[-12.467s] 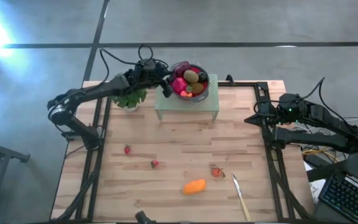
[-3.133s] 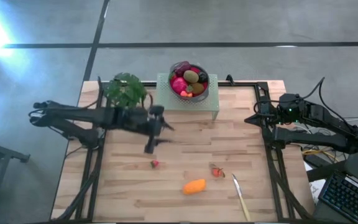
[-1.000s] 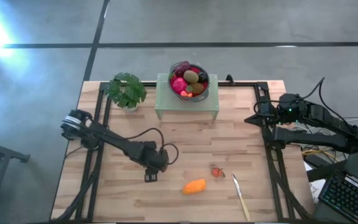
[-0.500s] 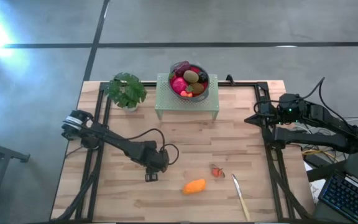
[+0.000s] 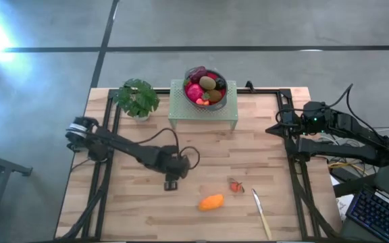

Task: Pick & Place Fruit
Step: Put the strawberry into the red strainer bowl on the shelf

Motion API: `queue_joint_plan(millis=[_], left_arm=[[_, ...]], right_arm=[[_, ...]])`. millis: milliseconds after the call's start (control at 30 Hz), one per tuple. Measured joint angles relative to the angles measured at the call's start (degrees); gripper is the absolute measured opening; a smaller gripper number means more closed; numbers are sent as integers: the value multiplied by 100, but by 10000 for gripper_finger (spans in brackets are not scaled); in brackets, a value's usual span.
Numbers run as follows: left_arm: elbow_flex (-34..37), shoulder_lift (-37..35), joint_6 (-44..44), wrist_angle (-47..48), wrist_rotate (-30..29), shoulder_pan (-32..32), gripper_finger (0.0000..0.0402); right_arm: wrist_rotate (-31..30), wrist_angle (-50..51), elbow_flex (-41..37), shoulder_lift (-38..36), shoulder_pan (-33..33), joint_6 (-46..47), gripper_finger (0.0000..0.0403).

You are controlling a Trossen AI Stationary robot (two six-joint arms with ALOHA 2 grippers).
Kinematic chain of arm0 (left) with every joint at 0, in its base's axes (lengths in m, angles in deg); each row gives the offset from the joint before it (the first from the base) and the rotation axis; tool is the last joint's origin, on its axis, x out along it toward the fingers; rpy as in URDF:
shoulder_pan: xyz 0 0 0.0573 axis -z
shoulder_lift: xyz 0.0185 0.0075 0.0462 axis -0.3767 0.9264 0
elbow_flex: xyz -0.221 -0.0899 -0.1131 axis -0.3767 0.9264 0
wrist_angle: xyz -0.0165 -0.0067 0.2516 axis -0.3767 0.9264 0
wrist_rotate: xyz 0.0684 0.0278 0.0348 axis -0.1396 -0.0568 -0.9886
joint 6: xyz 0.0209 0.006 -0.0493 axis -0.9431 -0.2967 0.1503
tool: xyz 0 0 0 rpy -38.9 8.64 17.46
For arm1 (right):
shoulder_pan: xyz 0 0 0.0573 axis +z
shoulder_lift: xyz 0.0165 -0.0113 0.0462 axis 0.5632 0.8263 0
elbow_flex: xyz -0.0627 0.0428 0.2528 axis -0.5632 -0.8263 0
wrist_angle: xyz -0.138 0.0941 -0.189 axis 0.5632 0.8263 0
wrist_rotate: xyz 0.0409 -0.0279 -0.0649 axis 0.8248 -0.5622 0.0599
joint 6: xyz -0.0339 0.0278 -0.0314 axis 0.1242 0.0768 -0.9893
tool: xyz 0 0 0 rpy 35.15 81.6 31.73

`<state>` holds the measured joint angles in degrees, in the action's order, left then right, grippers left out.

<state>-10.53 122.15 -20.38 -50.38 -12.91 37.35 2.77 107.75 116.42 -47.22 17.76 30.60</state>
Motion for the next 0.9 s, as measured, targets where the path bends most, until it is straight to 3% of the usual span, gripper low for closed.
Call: queue_joint_plan(millis=[167,400,700,900], left_arm=[[-588,-114,-331,14,-692,-346,144],[-1542,-148,-1169,-47,-1738,-893,162],[-2433,-148,-2040,-684,-1774,-1929,153],[-2788,-148,-2118,-960,-1774,-2728,157]], right_arm=[[0,0,0,0,-1,0,8],[0,0,0,0,-2,0,8],[0,0,0,0,-2,0,8],[-2,0,0,0,-2,0,8]])
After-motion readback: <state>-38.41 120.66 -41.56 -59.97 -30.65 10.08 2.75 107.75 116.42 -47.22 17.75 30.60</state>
